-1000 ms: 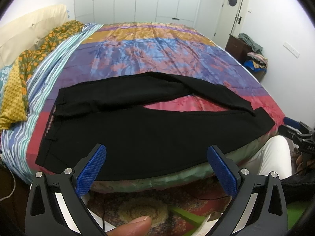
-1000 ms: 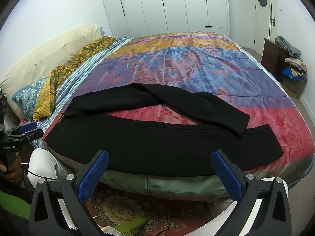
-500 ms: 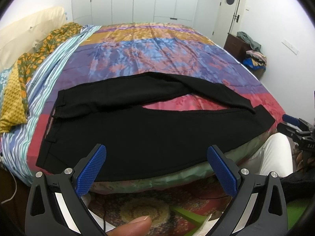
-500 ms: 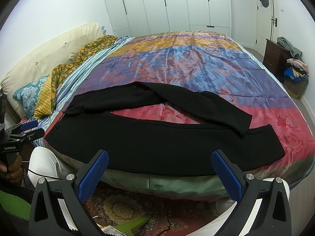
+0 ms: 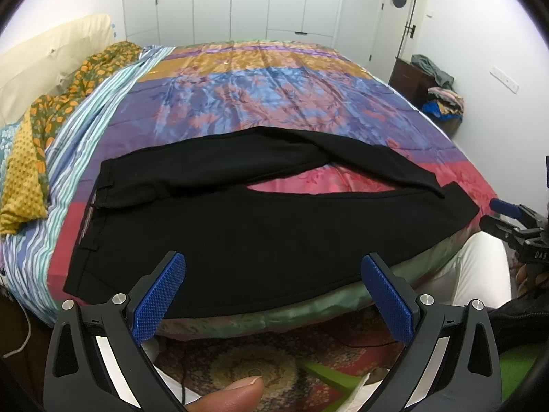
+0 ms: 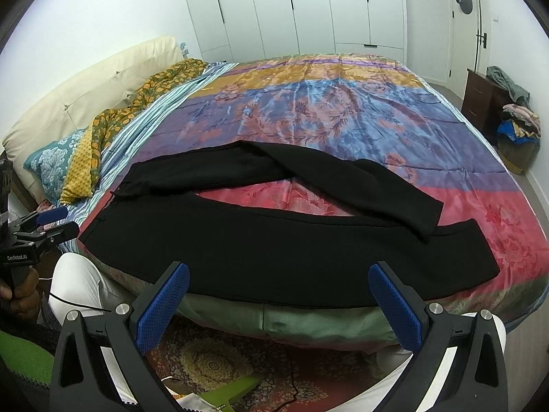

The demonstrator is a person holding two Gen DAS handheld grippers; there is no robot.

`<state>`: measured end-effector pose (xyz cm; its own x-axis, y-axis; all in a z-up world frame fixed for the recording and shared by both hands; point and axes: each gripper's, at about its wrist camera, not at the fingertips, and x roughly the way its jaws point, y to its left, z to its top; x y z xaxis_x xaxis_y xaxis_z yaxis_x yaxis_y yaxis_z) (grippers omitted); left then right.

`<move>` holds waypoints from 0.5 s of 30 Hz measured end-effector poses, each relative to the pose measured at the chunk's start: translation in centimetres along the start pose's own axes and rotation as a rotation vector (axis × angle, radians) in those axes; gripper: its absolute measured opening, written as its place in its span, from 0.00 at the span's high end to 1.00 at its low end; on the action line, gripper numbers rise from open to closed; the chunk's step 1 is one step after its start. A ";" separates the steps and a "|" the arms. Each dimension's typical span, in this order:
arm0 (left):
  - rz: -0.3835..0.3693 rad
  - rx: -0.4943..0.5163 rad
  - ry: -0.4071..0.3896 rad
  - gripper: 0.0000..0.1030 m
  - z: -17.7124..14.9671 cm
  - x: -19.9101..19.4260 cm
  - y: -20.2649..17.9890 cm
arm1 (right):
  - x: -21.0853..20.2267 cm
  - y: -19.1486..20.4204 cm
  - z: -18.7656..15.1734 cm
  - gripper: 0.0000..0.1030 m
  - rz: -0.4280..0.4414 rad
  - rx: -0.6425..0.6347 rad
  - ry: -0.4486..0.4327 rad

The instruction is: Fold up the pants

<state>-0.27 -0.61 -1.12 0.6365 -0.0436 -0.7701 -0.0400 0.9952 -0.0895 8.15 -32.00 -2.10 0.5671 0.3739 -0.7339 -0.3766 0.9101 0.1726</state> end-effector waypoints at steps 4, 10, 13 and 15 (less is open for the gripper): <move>-0.001 0.001 0.000 0.01 0.0 0.0 0.0 | 0.0 0.0 0.0 0.00 -0.002 -0.001 -0.001; 0.001 0.007 0.000 0.01 0.1 0.0 -0.1 | 0.1 0.3 0.0 0.00 0.000 -0.006 0.001; 0.002 0.008 0.000 0.01 0.1 0.0 -0.1 | 0.2 0.5 -0.1 0.00 0.001 -0.005 0.002; 0.001 0.008 0.000 0.01 0.1 0.0 -0.1 | 0.2 0.5 -0.1 0.00 0.000 -0.005 0.003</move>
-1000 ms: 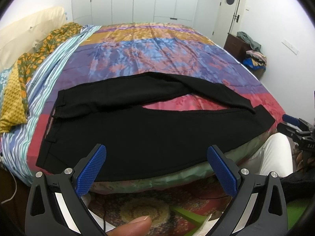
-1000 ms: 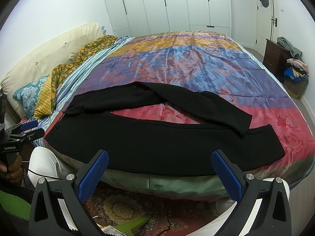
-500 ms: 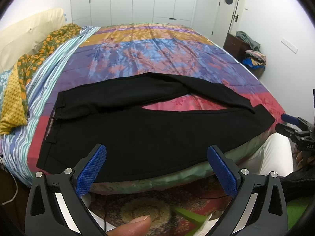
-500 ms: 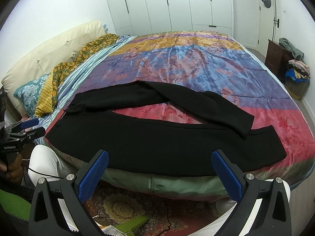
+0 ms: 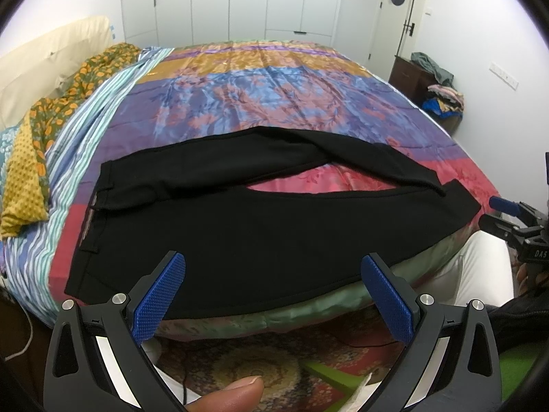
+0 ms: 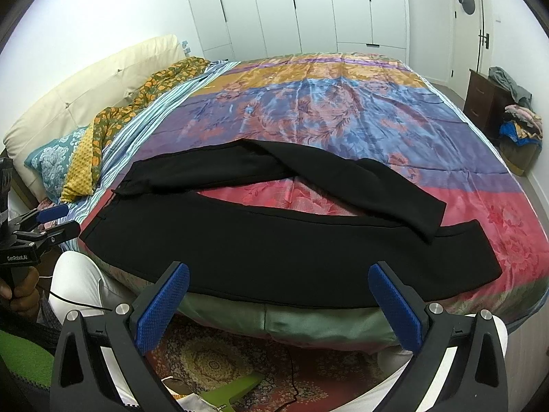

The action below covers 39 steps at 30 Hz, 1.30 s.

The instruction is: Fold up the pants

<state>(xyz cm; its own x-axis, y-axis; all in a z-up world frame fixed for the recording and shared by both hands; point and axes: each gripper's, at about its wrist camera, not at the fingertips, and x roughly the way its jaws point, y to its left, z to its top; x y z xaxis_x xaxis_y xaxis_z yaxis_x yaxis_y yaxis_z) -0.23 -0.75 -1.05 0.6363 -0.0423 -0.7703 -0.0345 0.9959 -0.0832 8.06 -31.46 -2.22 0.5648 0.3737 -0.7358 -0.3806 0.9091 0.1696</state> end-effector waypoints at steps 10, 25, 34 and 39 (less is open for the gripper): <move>0.003 0.002 0.000 0.01 0.0 0.0 0.1 | 0.4 -0.1 -0.3 0.00 0.005 0.002 0.011; 0.004 0.003 0.002 0.01 0.0 0.0 0.0 | 0.7 -0.1 -0.5 0.00 0.007 0.004 0.019; 0.005 0.003 0.000 0.01 -0.1 0.0 -0.2 | 0.7 -0.1 -0.6 0.00 0.008 0.006 0.020; 0.006 0.005 -0.001 0.01 -0.1 0.0 -0.2 | 0.7 -0.1 -0.6 0.00 0.007 0.005 0.020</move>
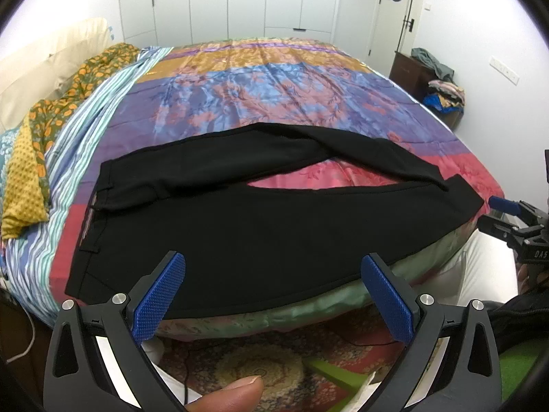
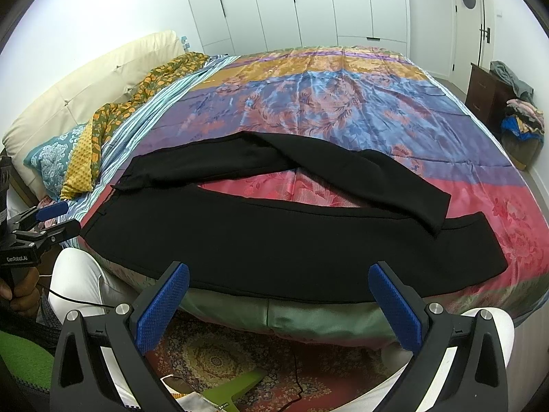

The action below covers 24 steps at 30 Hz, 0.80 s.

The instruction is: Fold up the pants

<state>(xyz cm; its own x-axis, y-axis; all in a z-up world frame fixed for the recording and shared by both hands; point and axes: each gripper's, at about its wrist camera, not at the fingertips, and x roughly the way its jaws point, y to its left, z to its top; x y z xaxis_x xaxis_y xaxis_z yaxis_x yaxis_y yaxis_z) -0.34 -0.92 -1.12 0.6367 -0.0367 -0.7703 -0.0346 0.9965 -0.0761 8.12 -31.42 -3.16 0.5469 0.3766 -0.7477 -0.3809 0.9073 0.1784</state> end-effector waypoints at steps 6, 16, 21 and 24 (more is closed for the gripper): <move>0.000 0.000 0.001 0.01 0.0 0.0 0.0 | 0.0 0.0 0.0 0.00 0.000 -0.001 0.000; -0.003 -0.008 0.010 0.01 -0.1 0.2 0.1 | 0.2 0.0 -0.4 0.00 0.001 0.002 0.000; 0.000 -0.006 0.010 0.01 -0.4 0.3 0.0 | 0.2 -0.1 -0.3 0.00 0.001 0.002 0.002; 0.001 -0.006 0.009 0.01 -0.4 0.3 -0.1 | 0.4 -0.1 -0.5 0.00 0.002 0.003 0.002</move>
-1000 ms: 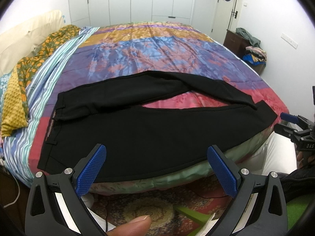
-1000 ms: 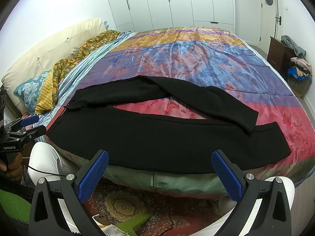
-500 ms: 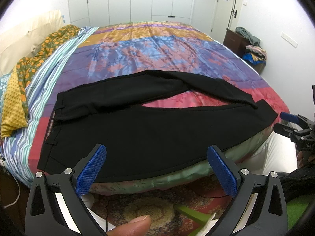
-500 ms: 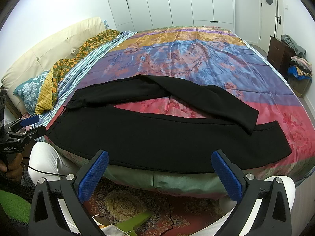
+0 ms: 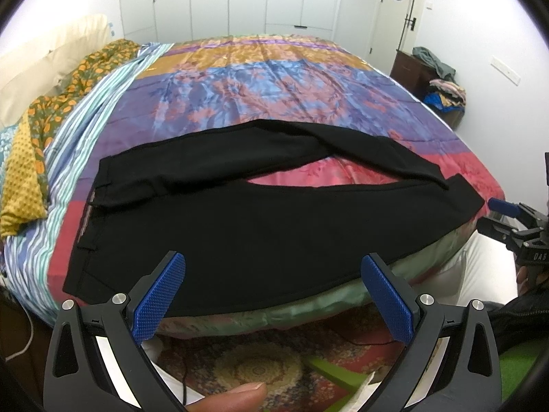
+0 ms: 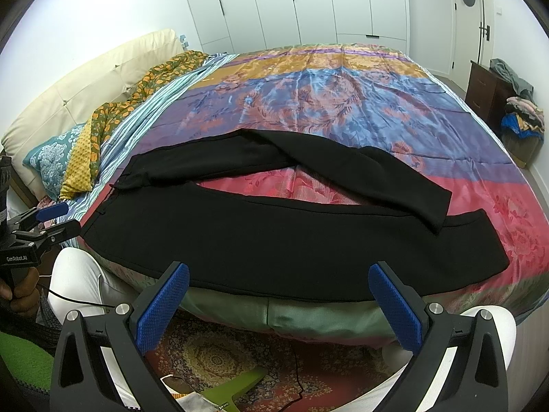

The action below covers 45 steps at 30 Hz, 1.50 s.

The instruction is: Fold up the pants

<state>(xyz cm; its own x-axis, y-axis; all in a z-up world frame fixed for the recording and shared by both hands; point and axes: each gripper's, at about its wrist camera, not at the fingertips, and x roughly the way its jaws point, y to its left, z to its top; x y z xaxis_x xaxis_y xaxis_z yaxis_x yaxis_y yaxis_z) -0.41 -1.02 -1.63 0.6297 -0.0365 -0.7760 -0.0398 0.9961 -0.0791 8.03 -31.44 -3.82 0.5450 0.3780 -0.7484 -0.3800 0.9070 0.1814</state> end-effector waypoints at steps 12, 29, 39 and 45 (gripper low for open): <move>0.012 -0.004 0.005 0.01 0.6 0.7 0.1 | 0.2 -0.3 -0.1 0.00 0.003 0.004 0.000; 0.029 0.023 0.014 0.01 2.0 1.6 -2.0 | 8.7 -10.9 2.5 0.05 -0.309 -0.290 0.068; 0.041 0.026 0.054 0.01 2.6 2.8 -2.5 | 17.3 -16.6 4.2 0.41 -0.361 -0.396 0.226; 0.044 0.022 0.082 0.01 2.8 4.0 -2.5 | 15.7 -17.3 8.2 0.92 -0.267 -0.355 0.226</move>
<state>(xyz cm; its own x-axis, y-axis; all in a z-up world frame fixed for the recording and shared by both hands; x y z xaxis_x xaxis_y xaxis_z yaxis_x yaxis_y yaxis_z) 4.38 -3.41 -2.79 0.5618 0.0013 -0.8273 -0.0484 0.9983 -0.0313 29.31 -39.64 -13.43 0.4974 0.0561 -0.8657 -0.5018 0.8326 -0.2343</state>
